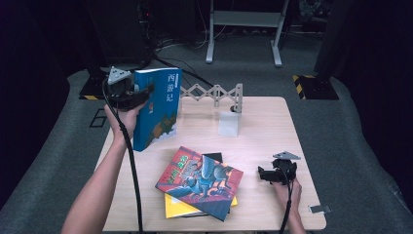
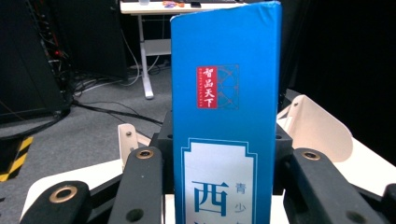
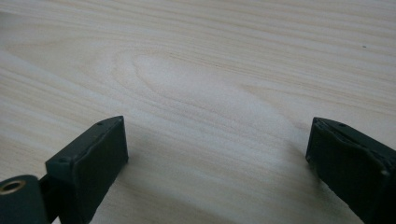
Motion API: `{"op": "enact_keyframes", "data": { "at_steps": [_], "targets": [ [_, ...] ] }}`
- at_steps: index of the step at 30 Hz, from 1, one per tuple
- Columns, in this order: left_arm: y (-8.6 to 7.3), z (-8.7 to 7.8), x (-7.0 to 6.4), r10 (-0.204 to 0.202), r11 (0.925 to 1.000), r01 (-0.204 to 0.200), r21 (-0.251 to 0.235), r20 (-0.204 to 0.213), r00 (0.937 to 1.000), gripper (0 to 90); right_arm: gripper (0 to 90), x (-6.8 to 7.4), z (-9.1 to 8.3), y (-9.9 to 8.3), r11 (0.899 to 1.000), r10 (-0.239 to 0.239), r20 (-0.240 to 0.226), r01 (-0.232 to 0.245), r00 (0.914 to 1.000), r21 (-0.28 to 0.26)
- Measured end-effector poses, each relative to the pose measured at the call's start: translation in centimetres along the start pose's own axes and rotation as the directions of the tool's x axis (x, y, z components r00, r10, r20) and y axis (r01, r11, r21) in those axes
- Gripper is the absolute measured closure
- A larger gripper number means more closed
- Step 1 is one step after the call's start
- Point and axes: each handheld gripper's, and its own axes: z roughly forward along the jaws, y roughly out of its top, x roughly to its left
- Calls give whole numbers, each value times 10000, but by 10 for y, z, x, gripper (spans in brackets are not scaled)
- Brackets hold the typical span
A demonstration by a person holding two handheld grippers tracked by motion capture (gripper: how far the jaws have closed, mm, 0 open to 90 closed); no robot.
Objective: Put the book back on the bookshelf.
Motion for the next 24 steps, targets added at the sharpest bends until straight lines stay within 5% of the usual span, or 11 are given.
{"op": "enact_keyframes", "data": {
  "at_steps": [24],
  "targets": [
    [-16, 55, 13, -254, 9982, 182, -567, -1290, 9913, 617, 51, 0, 0, 0, 10000, -49, -28, 49, 10000, -42]
  ]
}}
